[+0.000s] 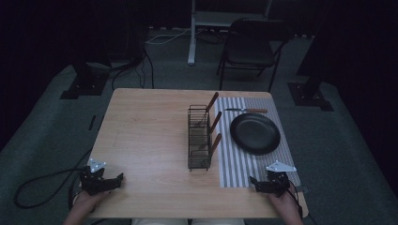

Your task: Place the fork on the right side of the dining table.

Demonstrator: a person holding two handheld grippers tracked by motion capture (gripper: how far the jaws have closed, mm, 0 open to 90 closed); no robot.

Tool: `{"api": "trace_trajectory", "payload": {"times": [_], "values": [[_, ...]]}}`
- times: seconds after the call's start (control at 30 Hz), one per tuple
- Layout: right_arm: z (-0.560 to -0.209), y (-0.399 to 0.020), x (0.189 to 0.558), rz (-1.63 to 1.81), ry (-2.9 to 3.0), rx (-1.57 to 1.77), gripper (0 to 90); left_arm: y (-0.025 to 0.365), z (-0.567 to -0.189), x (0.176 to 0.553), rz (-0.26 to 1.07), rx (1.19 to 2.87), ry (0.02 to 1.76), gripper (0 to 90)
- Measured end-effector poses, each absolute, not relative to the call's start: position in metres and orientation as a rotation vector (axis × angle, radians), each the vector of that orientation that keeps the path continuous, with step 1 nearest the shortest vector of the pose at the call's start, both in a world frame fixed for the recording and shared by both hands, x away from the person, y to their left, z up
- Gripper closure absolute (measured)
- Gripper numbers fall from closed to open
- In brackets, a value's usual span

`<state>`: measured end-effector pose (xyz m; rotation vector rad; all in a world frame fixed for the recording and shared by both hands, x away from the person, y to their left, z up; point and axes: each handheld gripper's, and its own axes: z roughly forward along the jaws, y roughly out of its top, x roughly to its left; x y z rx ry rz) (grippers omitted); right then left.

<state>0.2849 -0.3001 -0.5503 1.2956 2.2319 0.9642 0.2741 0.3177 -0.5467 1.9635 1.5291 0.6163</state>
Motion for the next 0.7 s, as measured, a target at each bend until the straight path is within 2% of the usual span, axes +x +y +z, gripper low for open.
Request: {"api": "trace_trajectory", "payload": {"times": [0.7], "values": [[-0.5448, -0.2971, 0.2812, 0.889, 2.27, 1.337, 11.7, 0.318, -0.5467, 0.2742, 0.615, 1.967, 1.524, 0.0]]}}
